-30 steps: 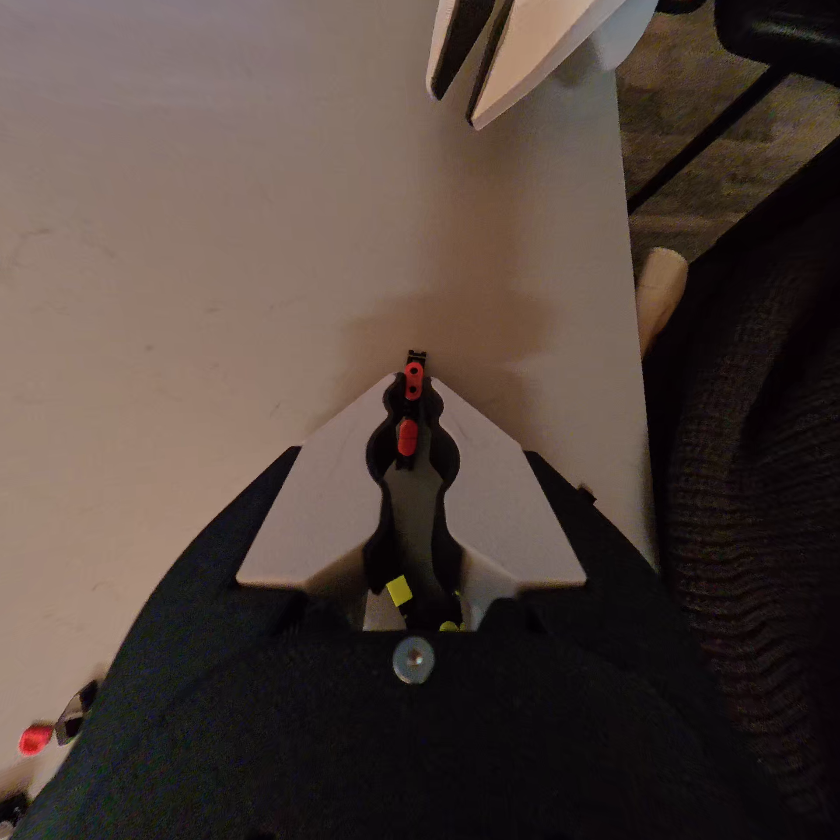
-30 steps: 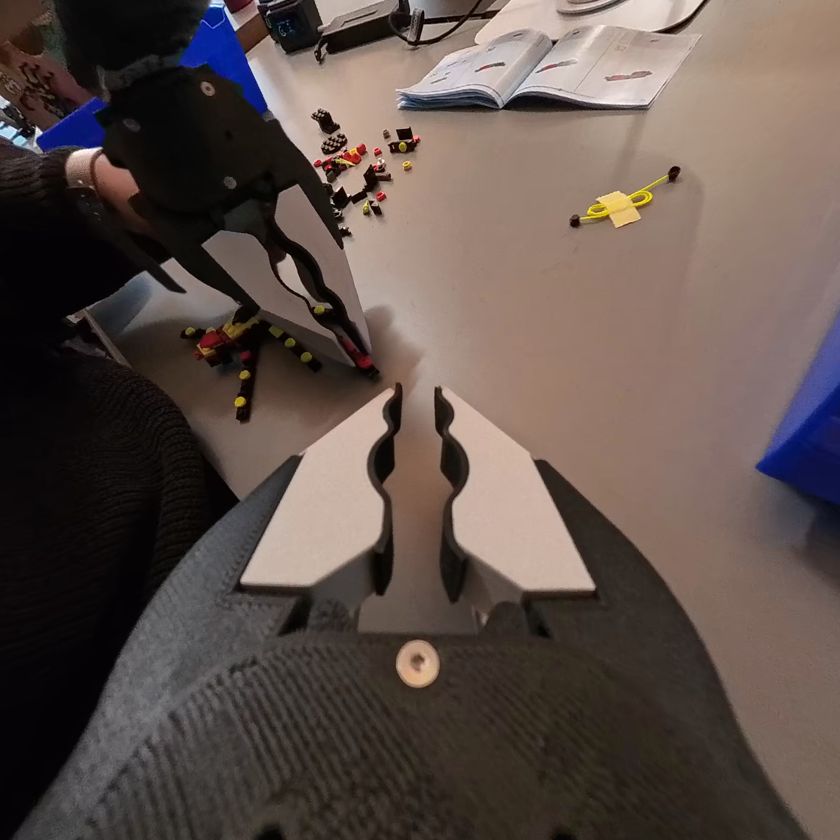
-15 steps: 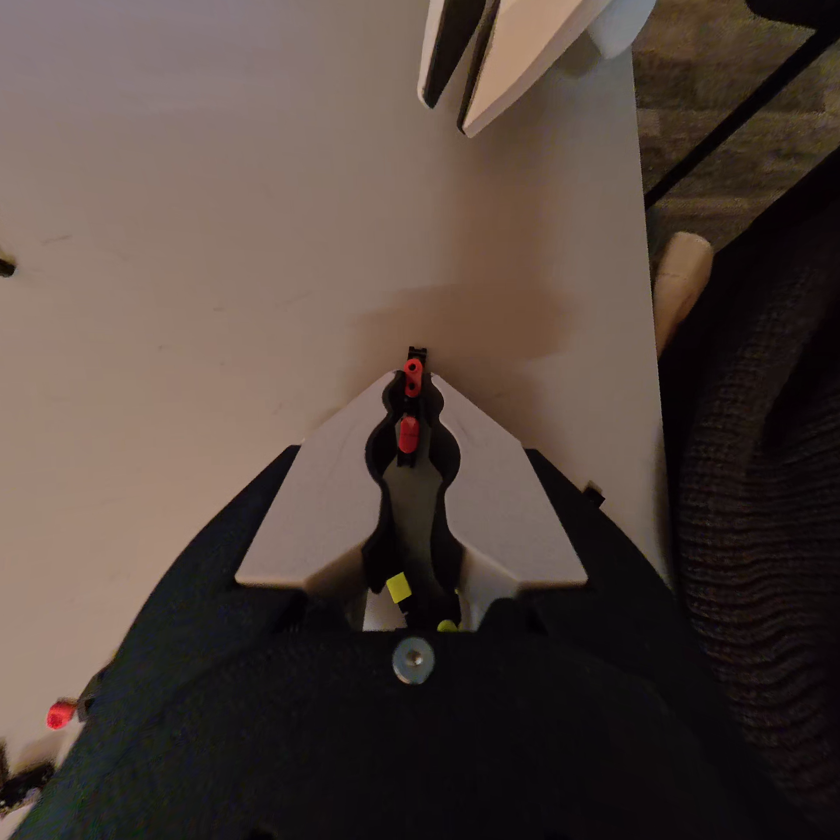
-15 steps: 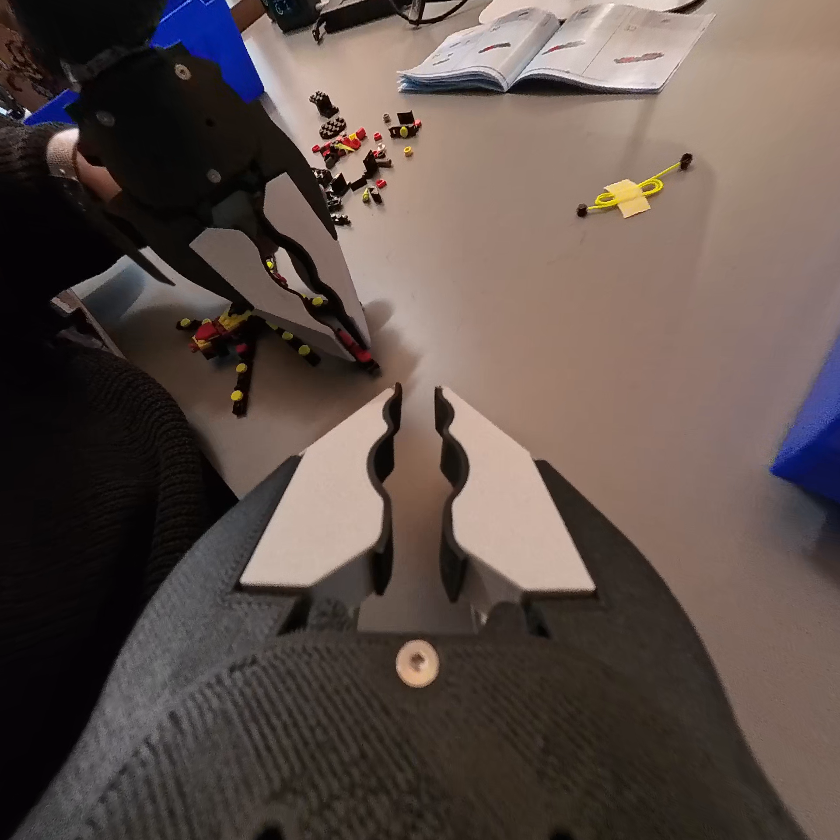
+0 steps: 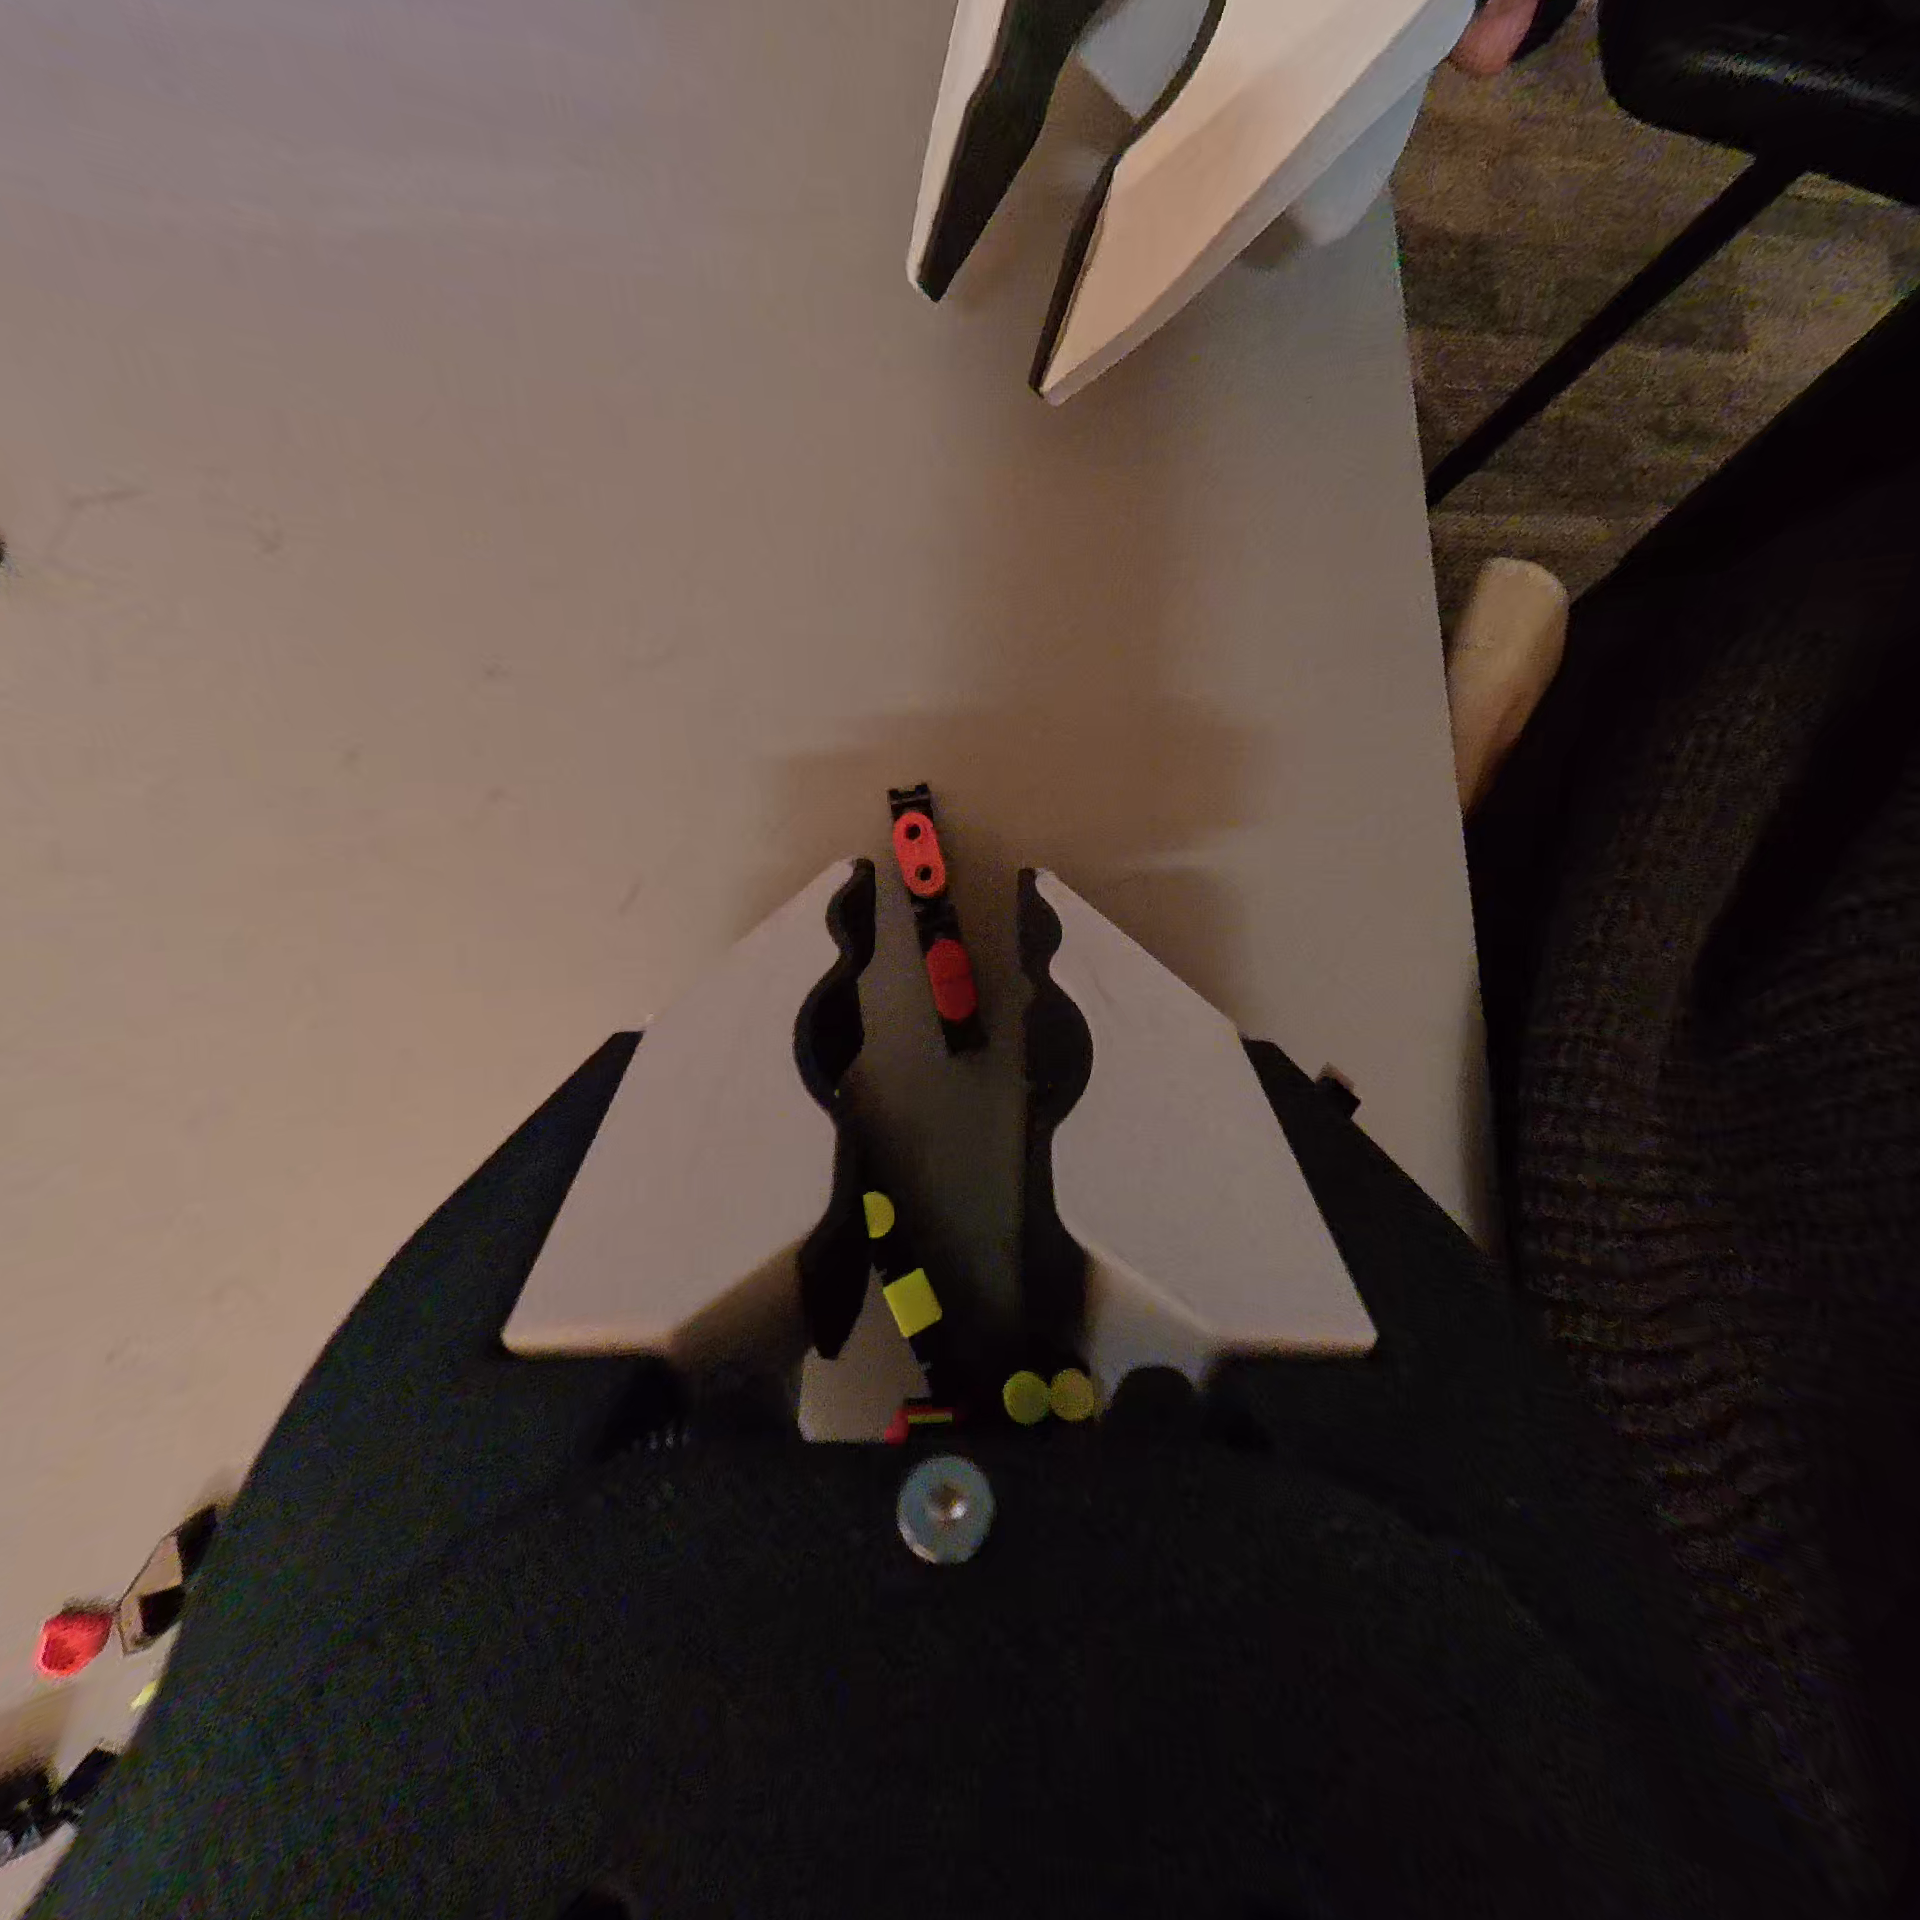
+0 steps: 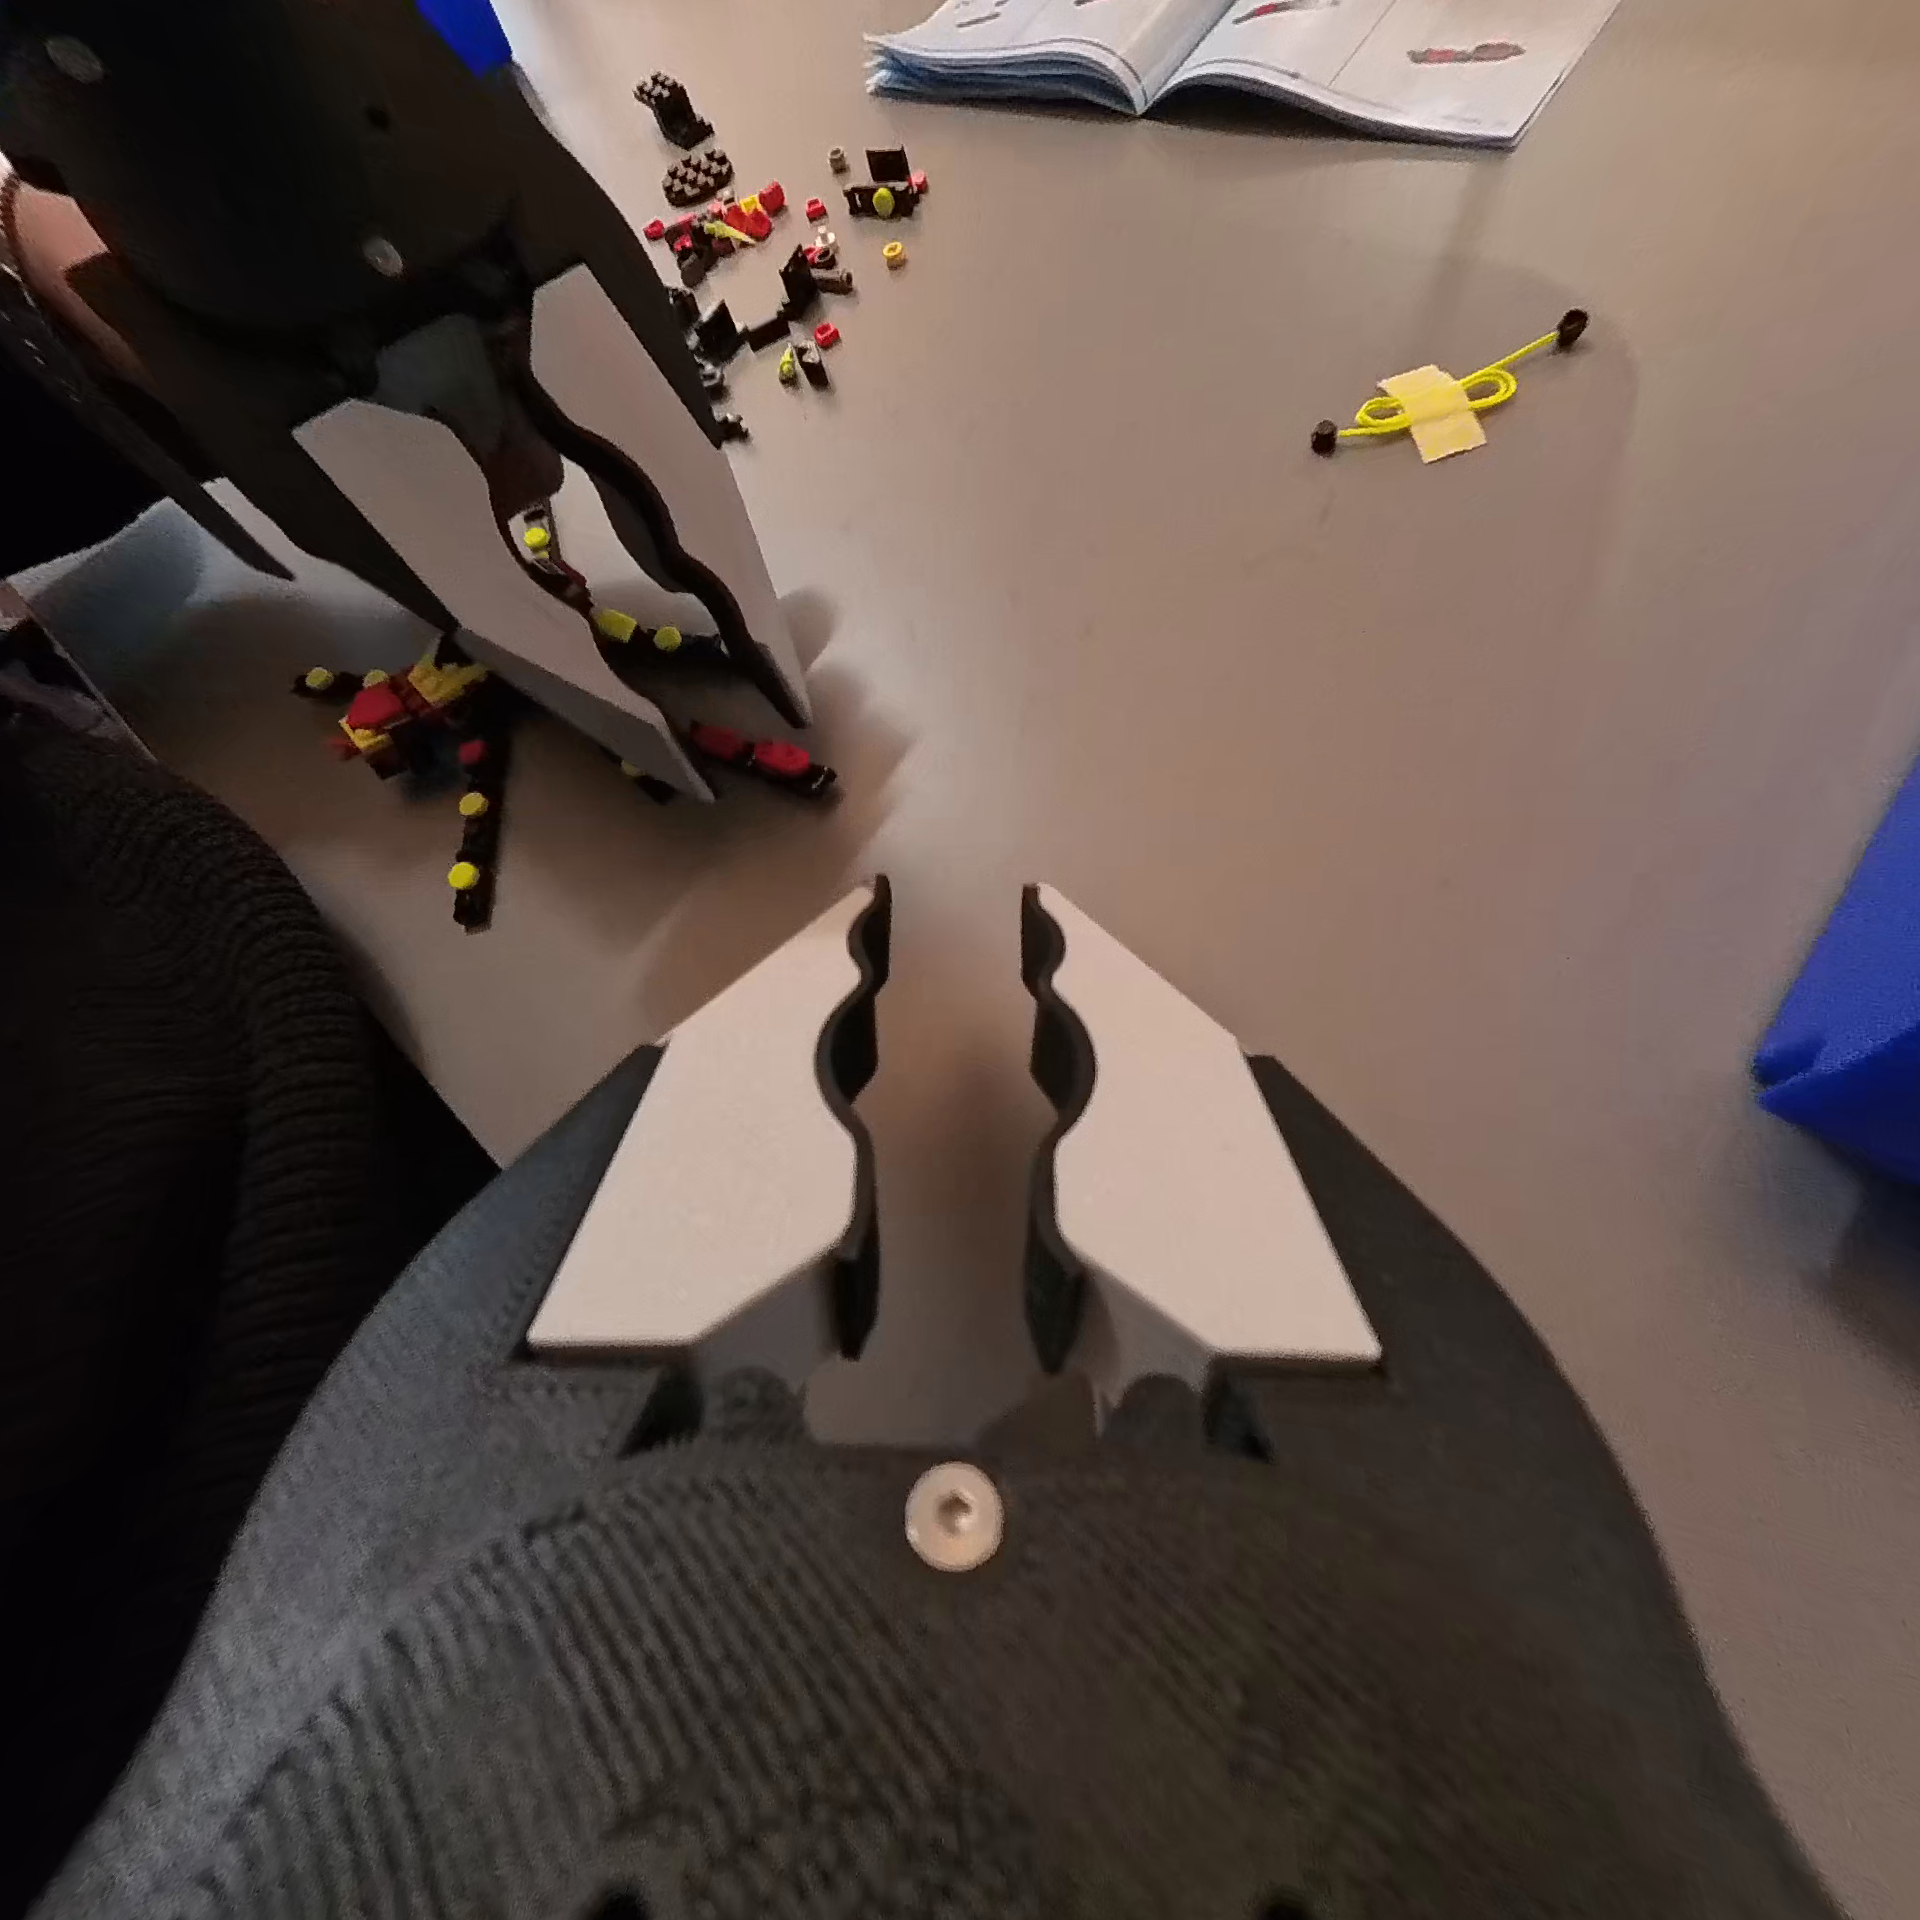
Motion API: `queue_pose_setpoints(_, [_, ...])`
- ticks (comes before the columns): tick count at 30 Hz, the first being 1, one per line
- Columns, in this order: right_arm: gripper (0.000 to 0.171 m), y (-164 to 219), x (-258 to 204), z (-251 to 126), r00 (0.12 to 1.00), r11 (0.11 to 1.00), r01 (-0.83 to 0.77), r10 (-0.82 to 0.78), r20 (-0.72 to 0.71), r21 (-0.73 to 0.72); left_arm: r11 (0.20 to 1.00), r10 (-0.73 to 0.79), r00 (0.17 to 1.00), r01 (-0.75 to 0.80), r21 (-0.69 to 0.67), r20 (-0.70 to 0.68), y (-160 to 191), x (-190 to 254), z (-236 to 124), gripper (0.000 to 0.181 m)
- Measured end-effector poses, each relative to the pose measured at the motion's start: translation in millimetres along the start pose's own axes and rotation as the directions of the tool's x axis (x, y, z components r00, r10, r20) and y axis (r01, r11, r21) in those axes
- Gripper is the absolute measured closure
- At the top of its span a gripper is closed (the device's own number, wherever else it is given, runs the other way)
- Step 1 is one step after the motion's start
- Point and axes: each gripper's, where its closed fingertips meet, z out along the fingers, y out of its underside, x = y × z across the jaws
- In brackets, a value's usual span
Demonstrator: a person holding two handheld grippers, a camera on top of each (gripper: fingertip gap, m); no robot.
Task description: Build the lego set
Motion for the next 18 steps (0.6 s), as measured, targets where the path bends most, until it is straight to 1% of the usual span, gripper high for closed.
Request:
queue_pose_setpoints(4, [0.148,1,2,0,1.0,1.0,0.004,-0.004,-0.006,-0.005,0.999,-0.039,0.999,0.039,0.008,-0.009,2,-2,-2,0.157])
queue_pose_setpoints(8, [0.148,1,3,0,1.0,1.0,0.003,-0.003,-0.011,-0.002,0.998,-0.066,0.998,0.066,-0.023,0.0,8,-3,2,0.166])
queue_pose_setpoints(11, [0.148,0,3,0,1.0,1.0,0.004,-0.004,-0.011,-0.001,0.995,-0.102,0.994,0.102,-0.026,-0.026,8,-1,2,0.171])
queue_pose_setpoints(12, [0.148,0,3,-1,1.0,1.0,0.005,-0.005,-0.01,0.0,0.993,-0.117,0.992,0.116,-0.018,-0.039,7,0,1,0.174])
queue_pose_setpoints(18, [0.146,-6,-2,-2,0.999,0.999,0.038,-0.038,-0.003,0.026,0.956,-0.274,0.955,0.284,0.075,-0.113,-6,-7,-5,0.174])
